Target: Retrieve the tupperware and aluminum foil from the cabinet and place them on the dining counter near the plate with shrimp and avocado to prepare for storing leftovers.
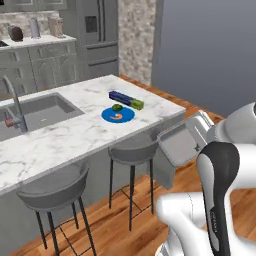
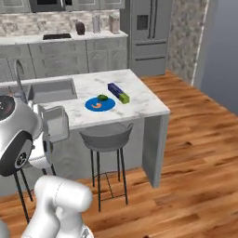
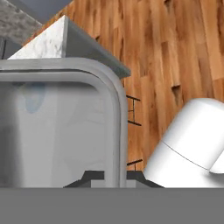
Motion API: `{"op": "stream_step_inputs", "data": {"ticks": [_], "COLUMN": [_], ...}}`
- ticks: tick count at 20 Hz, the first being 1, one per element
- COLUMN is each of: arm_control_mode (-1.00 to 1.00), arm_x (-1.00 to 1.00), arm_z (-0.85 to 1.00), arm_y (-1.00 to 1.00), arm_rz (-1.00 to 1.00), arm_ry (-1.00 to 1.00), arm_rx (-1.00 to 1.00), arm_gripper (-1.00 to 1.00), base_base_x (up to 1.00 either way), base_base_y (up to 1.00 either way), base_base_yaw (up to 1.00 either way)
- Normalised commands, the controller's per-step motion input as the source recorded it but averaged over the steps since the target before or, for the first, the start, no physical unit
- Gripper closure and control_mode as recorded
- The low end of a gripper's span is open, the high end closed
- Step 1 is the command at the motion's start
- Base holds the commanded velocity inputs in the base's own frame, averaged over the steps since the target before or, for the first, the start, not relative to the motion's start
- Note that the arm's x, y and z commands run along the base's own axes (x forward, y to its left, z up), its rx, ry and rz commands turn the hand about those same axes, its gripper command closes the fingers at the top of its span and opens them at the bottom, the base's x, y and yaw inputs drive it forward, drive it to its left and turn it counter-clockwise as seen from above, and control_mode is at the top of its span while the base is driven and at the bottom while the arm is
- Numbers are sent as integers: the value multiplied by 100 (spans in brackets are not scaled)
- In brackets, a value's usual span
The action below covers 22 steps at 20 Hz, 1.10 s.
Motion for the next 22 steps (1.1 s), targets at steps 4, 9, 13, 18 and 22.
{"op": "stream_step_inputs", "data": {"ticks": [4, 9, 13, 18, 22], "arm_control_mode": [100, 100, 100, 100, 100], "arm_x": [0, 0, 0, 0, 0], "arm_z": [0, 0, 0, 0, 0], "arm_y": [0, 0, 0, 0, 0], "arm_rz": [0, 0, 0, 0, 0], "arm_ry": [0, 0, 0, 0, 0], "arm_rx": [0, 0, 0, 0, 0], "arm_gripper": [100, 100, 100, 100, 100], "base_base_x": [66, 67, 71, 59, 54], "base_base_y": [-46, -31, -34, -64, -73], "base_base_yaw": [44, 42, 41, 35, 32]}}
